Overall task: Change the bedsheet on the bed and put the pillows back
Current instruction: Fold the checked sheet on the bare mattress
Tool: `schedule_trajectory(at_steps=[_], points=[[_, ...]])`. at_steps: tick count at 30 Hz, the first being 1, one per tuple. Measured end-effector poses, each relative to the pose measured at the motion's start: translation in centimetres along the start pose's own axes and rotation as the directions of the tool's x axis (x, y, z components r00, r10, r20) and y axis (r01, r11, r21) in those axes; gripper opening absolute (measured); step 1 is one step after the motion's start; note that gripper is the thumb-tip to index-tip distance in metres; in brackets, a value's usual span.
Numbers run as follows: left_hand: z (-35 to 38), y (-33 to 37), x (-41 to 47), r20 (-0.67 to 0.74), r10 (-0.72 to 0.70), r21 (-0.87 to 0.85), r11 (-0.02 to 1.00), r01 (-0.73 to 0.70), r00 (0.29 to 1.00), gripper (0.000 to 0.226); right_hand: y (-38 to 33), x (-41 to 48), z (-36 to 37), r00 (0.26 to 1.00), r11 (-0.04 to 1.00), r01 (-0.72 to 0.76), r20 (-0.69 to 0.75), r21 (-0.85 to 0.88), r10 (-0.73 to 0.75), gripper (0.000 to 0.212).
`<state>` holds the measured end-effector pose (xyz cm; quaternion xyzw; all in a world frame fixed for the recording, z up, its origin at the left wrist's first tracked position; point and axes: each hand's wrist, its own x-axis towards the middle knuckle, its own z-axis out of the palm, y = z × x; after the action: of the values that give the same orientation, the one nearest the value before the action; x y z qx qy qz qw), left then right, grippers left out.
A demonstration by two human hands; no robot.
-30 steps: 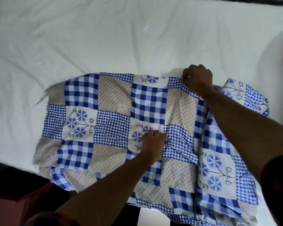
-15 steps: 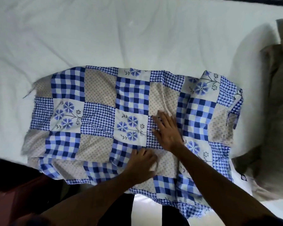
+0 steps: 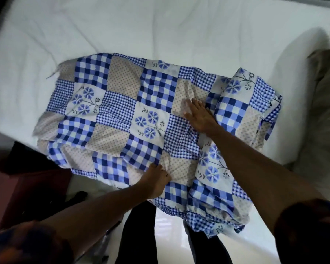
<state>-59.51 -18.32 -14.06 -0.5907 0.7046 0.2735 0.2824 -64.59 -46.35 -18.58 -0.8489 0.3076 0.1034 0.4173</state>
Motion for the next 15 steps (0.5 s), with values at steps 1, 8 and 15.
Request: schedule_trajectory(at_steps=[1, 8, 15], points=[[-0.3, 0.9, 0.1, 0.022, -0.044, 0.024, 0.999, 0.044, 0.999, 0.026, -0.5, -0.6, -0.4, 1.000, 0.995, 0.018, -0.018, 0.102, -0.017, 0.066], [-0.8, 5.6, -0.2, -0.243, -0.373, -0.566, 0.804, 0.182, 0.895, 0.039, 0.0, -10.8, -2.0, 0.753, 0.962, 0.210, -0.657, 0.174, -0.045, 0.026], [-4.8, 10.8, 4.5, 0.094, -0.544, -0.994, -0.100, 0.046, 0.834, 0.043, 4.4, -13.1, -7.0, 0.881, 0.976, -0.213, -0.425, 0.040, 0.210, 0.055]])
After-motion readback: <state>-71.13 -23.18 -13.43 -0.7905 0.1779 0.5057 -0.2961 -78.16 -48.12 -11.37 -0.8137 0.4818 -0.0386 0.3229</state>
